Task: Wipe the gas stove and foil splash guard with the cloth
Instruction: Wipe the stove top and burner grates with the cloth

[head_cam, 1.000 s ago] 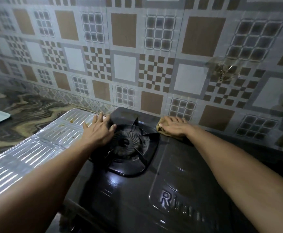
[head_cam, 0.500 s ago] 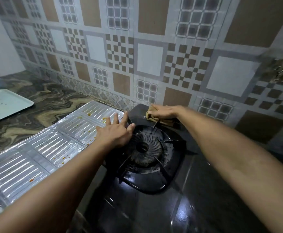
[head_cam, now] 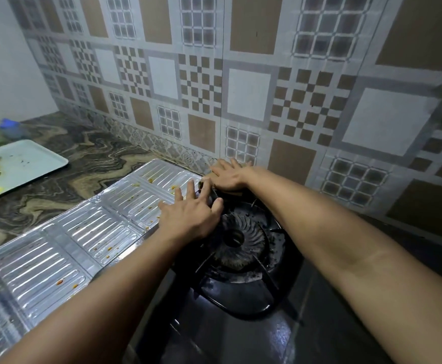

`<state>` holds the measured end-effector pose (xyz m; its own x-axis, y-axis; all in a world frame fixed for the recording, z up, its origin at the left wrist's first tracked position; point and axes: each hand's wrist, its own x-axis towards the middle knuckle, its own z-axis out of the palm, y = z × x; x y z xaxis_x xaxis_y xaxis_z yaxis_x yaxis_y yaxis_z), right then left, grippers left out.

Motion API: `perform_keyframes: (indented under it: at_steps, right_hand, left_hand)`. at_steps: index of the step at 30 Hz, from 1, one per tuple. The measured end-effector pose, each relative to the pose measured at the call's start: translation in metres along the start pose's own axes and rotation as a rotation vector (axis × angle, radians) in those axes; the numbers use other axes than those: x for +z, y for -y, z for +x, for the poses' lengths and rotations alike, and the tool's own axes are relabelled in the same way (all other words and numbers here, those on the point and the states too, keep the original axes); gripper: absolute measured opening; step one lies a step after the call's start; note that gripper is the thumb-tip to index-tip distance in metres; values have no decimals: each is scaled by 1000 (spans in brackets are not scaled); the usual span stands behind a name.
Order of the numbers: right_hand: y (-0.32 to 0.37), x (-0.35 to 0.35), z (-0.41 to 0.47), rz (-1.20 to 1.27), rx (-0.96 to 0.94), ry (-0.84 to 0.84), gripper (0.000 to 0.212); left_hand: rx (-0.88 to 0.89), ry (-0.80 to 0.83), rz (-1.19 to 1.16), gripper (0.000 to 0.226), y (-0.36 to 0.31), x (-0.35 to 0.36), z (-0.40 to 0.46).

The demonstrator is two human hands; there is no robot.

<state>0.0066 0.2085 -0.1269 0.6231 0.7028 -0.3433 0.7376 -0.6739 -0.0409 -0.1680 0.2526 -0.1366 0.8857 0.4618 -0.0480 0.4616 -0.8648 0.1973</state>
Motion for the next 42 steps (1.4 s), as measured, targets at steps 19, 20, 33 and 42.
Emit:
perform_keyframes:
  at_steps: [19,20,33,42]
  right_hand:
    - [-124,49,-152,132,249,67,94]
    - [-127,52,-166,138,264,55,92]
    - [-219,89,-306,178,461,105,94]
    - [-292,102,-395,262,678,154,73]
  left_hand:
    - [-15,-54,120,70,-27,-17,-9]
    - [11,-71,151,71,-36,-20,-12]
    - [532,34,89,67,-176,-4,-59]
    - [846,128,19,61,-296,34,-118]
